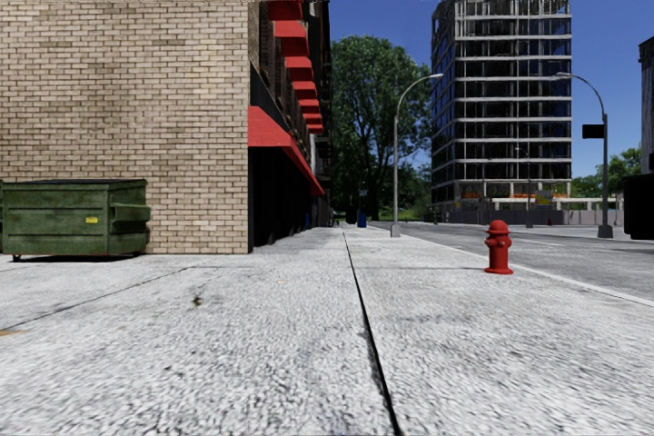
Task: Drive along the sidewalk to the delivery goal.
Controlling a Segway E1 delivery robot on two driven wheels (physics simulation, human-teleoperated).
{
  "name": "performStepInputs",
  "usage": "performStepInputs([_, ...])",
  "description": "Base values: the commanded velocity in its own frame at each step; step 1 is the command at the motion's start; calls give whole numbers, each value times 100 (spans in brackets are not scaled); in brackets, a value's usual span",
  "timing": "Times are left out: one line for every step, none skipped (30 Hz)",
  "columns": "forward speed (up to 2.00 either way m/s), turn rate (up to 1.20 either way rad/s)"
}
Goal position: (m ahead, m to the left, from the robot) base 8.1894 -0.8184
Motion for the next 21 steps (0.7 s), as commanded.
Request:
performStepInputs([200,-37])
performStepInputs([200,-37])
performStepInputs([200,-37])
performStepInputs([200,-37])
performStepInputs([200,-37])
performStepInputs([200,-37])
performStepInputs([200,-35])
performStepInputs([200,-24])
performStepInputs([200,-24])
performStepInputs([200,-5])
performStepInputs([200,0])
performStepInputs([200,0])
performStepInputs([200,0])
performStepInputs([200,0])
performStepInputs([200,0])
performStepInputs([200,0])
performStepInputs([200,0])
performStepInputs([200,0])
performStepInputs([200,0])
performStepInputs([200,0])
performStepInputs([200,0])
